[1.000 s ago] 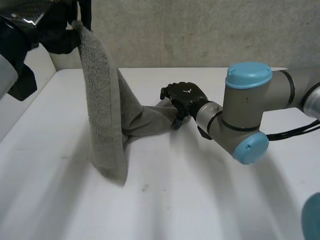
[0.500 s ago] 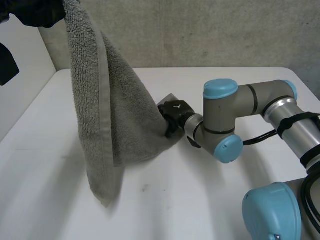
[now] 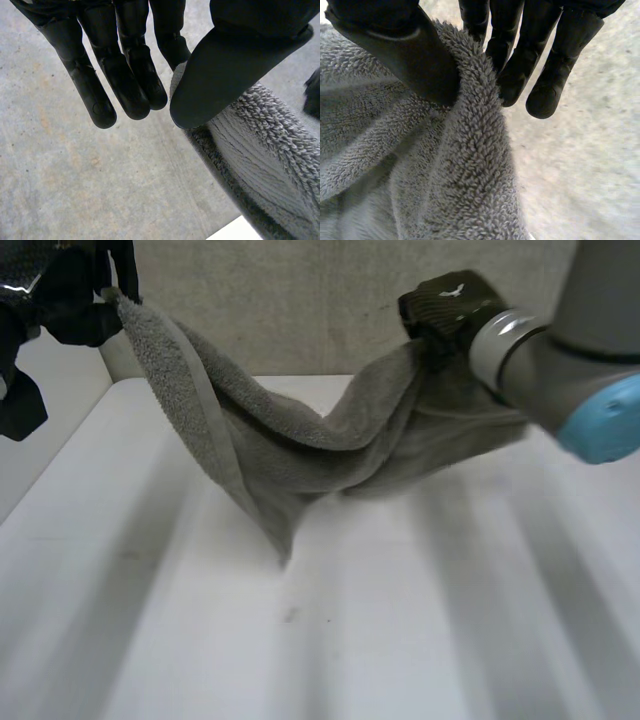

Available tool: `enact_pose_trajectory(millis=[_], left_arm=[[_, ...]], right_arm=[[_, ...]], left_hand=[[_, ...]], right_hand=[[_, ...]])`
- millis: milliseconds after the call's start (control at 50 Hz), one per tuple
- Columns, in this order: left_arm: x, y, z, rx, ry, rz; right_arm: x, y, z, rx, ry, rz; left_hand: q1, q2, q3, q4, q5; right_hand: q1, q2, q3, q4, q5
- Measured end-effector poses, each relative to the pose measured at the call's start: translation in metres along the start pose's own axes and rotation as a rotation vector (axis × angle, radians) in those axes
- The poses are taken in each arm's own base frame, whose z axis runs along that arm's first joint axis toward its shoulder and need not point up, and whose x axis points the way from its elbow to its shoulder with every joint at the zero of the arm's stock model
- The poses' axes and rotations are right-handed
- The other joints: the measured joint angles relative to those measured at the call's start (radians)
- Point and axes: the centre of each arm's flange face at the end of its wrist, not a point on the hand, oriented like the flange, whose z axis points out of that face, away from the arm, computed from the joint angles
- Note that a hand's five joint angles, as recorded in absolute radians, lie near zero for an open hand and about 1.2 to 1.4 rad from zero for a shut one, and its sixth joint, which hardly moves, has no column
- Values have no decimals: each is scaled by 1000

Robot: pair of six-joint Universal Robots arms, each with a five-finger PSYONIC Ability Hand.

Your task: Fold the towel.

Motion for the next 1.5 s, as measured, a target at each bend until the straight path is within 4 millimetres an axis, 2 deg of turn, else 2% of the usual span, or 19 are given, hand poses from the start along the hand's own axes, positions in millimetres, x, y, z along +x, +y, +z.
enact_pose_trajectory(millis=[80, 200, 300, 420, 520, 620, 720, 820, 860, 900, 960, 980, 1000, 1040, 1080, 1160, 1220, 1280, 1500], left_arm=[[-1, 11, 3, -5, -3, -9], [-1, 27, 5, -28, -1, -16], [0, 52, 7, -99, 3, -28], [0, 87, 12, -203, 7, -45], [0, 113, 15, -275, 9, -58], [0, 136, 19, -339, 11, -67], [-1, 161, 25, -398, 13, -76], [-3, 175, 39, -412, 14, -79], [-5, 172, 50, -380, 12, -73], [-9, 159, 68, -305, 2, -60], [-14, 137, 87, -204, -18, -45], [-18, 122, 96, -141, -34, -37], [-20, 114, 100, -107, -46, -34], [-27, 83, 111, 17, -91, -31], [-31, 62, 115, 92, -121, -35], [-36, 35, 117, 193, -161, -51], [-38, 33, 115, 202, -173, -63], [-38, 42, 113, 173, -176, -69], [-32, 142, 88, -119, -179, -86]], right_arm=[[16, -13, -28, -23, 15, -53], [17, -17, -59, -60, -11, -114], [-2, -4, -89, -149, -101, -232], [-21, 24, -109, -266, -209, -345], [-31, 44, -113, -334, -269, -382], [-38, 63, -107, -385, -310, -383], [-43, 82, -92, -422, -339, -381], [-44, 89, -70, -409, -324, -393], [-40, 84, -56, -373, -282, -398], [-28, 65, -32, -274, -167, -390], [-13, 39, -13, -154, -39, -359], [-4, 22, -6, -78, 32, -331], [0, 15, -3, -46, 61, -316], [15, -15, 1, 83, 159, -247], [22, -31, -1, 146, 198, -207], [24, -43, -8, 174, 206, -162], [8, -31, -15, 97, 141, -164], [-11, -13, -22, 0, 59, -186], [-87, 88, -62, -370, -289, -266]], left_hand=[[0, 0, 0, 0, 0], [0, 0, 0, 0, 0], [0, 0, 0, 0, 0], [0, 0, 0, 0, 0], [0, 0, 0, 0, 0], [0, 0, 0, 0, 0], [0, 0, 0, 0, 0], [0, 0, 0, 0, 0], [0, 0, 0, 0, 0], [0, 0, 0, 0, 0], [0, 0, 0, 0, 0], [0, 0, 0, 0, 0], [0, 0, 0, 0, 0], [0, 0, 0, 0, 0], [0, 0, 0, 0, 0], [0, 0, 0, 0, 0], [0, 0, 0, 0, 0], [0, 0, 0, 0, 0], [0, 0, 0, 0, 0]], right_hand=[[0, 0, 1, 0, 0], [0, 0, 1, 0, 0], [0, 0, 1, 0, 0], [0, 0, 1, 0, 0], [0, 0, 1, 0, 0], [0, 0, 1, 0, 0], [0, 0, 6, 0, 0], [0, 0, 6, 0, 0], [0, 0, 6, 0, 0], [0, 0, 6, 0, 0], [0, 0, 6, 0, 0], [0, 0, 6, 0, 0], [0, 0, 6, 0, 0], [0, 0, 6, 0, 0], [0, 0, 6, 0, 0], [0, 0, 6, 0, 0], [0, 0, 6, 0, 0], [0, 0, 6, 0, 0], [0, 1, 6, 0, 6]])
